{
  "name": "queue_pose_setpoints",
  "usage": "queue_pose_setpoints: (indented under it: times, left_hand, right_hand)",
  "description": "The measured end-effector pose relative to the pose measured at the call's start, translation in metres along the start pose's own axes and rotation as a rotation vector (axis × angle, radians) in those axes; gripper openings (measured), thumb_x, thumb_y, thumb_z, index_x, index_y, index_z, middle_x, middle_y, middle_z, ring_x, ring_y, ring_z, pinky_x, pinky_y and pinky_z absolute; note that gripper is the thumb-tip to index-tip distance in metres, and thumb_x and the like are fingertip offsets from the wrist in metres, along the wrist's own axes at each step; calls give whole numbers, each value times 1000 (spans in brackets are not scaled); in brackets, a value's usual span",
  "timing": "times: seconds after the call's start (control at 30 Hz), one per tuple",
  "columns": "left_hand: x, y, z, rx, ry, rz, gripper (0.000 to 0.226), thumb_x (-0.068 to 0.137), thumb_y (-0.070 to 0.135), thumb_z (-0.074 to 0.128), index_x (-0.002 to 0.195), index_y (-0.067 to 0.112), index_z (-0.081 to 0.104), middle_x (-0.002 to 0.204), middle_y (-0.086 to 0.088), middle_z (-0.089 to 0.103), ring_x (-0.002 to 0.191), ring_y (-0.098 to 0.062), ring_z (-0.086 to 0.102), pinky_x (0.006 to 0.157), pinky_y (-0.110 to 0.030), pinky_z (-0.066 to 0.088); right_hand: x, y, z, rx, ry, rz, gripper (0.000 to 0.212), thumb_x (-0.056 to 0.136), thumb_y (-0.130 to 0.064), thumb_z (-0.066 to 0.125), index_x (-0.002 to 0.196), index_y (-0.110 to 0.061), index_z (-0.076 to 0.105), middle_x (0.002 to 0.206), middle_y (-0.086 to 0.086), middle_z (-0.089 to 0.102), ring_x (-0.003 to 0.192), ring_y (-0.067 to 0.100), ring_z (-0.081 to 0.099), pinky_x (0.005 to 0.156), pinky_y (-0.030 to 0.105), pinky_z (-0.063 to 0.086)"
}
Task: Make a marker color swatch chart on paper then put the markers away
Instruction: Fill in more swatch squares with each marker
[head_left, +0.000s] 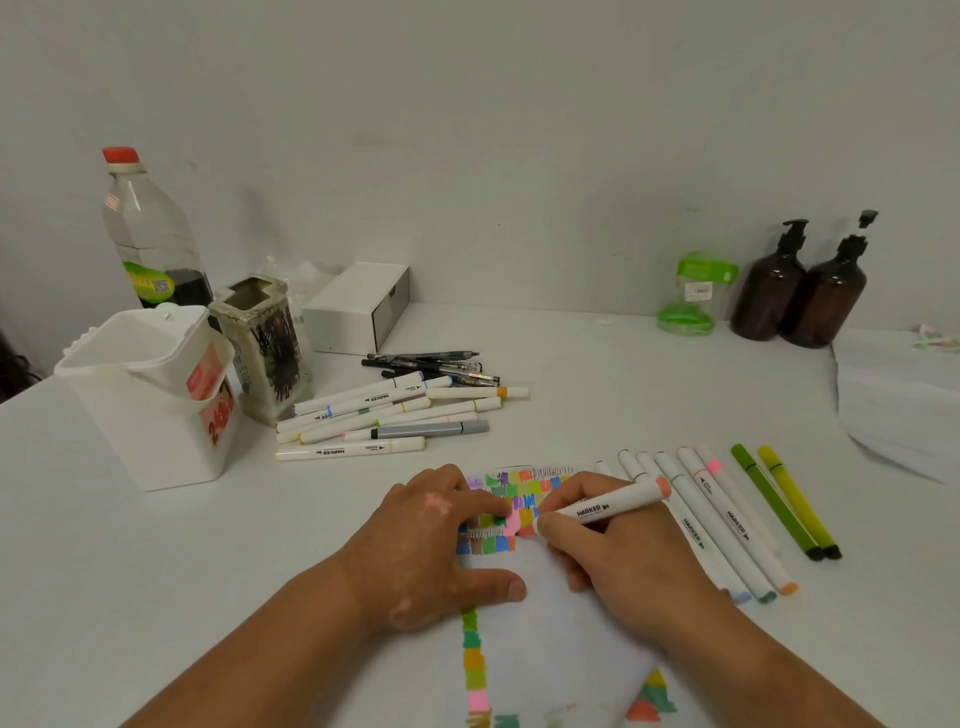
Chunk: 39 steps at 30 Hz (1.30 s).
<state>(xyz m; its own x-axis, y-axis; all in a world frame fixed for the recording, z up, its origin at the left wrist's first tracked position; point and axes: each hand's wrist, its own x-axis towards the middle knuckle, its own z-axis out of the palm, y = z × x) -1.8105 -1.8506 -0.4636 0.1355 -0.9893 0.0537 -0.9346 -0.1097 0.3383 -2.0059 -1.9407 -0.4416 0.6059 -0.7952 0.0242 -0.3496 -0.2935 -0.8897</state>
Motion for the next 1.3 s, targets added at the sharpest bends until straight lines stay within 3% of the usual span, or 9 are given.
queue_pose_setpoints:
  times: [0.3,0.67,0.83,0.9,0.97,1.07,1.13,1.2,1.3]
  left_hand:
    - [-1,3,-3,-4,-9,4,83,67,88,54,139,48,45,106,19,43,98,-4,44,85,-21,41]
    - [-2,6,-5,3,-33,-14,83,67,88,54,139,49,45,106,20,42,97,-3,44,83,-19,41]
    - [-4,9,-10,-24,-35,-14,78,69,84,59,138,50,43,104,23,43,97,-3,46,82,-17,40]
    - [-6,10,-13,-123,6,-41,66,75,75,63,134,52,41,101,24,46,94,-1,49,74,-13,39]
    - [-7,7,-18,-292,82,-83,42,89,47,67,125,47,45,100,18,51,93,-2,52,69,-10,41]
    - [-6,2,-26,-554,192,-130,33,100,7,46,116,36,52,99,10,60,95,-4,57,72,-8,44]
    - [-6,0,-28,-614,255,-148,36,103,3,41,116,34,55,99,13,65,91,-1,59,73,-11,47]
    - [-6,0,-27,-721,275,-137,39,102,1,45,121,33,55,105,15,70,89,-4,66,78,-18,54]
    - [-6,2,-25,-951,237,-117,38,99,-2,52,124,26,52,113,12,73,99,-12,72,84,-22,57]
  right_hand:
    - [0,0,0,5,-8,22,15,84,-17,70,76,-29,71,62,2,70,48,12,62,51,26,52]
    - [1,2,1,6,22,28,15,85,-19,69,77,-32,69,63,3,71,48,11,63,51,24,53]
    - [1,3,1,150,84,0,19,88,-11,69,75,-25,70,57,3,66,46,12,57,46,21,48]
    - [2,3,-3,264,148,-33,20,88,-7,70,75,-21,71,58,5,65,48,14,57,47,23,48]
    - [3,2,-10,370,194,-63,21,89,-4,70,75,-19,70,59,8,64,51,16,57,47,26,48]
    - [5,-1,-17,463,225,-90,12,81,-16,73,71,-20,70,58,7,64,49,17,56,45,24,47]
    - [5,-1,-19,470,223,-94,8,77,-22,75,71,-20,71,57,6,64,47,16,56,44,23,46]
    - [6,1,-20,474,226,-101,13,84,-13,78,74,-17,72,58,7,63,49,16,56,44,23,46]
    - [5,0,-21,549,186,-85,20,91,-1,66,77,-13,74,62,11,65,53,17,59,46,24,49]
